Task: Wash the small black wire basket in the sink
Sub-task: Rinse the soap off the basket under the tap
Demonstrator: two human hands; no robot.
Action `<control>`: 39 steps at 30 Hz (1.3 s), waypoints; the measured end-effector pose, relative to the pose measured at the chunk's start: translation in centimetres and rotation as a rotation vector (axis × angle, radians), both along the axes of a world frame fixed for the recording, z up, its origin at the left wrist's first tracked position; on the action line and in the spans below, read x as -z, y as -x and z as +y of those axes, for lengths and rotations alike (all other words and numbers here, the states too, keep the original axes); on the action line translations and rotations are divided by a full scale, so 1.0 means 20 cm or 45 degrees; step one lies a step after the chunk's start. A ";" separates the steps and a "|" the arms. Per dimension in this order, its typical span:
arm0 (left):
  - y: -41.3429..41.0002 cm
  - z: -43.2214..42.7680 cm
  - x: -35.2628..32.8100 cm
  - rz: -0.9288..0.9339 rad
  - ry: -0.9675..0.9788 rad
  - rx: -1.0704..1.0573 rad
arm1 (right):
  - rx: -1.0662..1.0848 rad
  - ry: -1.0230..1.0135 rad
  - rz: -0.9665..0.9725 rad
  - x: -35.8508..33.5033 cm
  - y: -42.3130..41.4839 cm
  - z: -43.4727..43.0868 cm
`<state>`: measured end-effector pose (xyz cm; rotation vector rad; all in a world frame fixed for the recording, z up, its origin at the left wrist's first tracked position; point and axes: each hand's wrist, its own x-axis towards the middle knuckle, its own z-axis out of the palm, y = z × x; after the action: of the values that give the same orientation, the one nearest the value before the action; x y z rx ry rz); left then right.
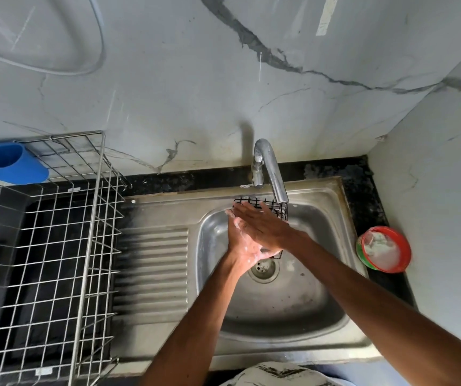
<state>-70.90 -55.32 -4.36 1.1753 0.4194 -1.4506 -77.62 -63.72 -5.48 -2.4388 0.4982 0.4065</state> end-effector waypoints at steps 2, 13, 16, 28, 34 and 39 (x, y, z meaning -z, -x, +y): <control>-0.01 0.02 0.01 -0.054 0.013 0.097 | -0.023 0.078 0.016 0.02 -0.01 -0.04; -0.03 0.05 0.05 -0.327 -0.057 0.554 | 0.323 -0.114 -0.009 0.05 0.23 -0.11; -0.04 0.06 0.06 -0.315 -0.090 0.526 | 0.407 -0.099 -0.134 0.09 0.36 -0.03; -0.05 0.05 0.05 -0.523 -0.193 0.516 | 0.201 -0.029 -0.144 0.00 0.33 0.19; -0.13 0.09 0.07 -0.587 -0.240 0.591 | 0.149 0.020 -0.012 0.05 0.06 0.04; -0.18 0.12 0.07 -0.591 -0.188 0.595 | 0.299 -0.221 0.098 0.07 -0.11 -0.08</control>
<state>-67.37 -53.00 -5.68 1.7600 -0.0814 -1.4875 -75.49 -65.25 -6.91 -2.1743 0.7418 0.4262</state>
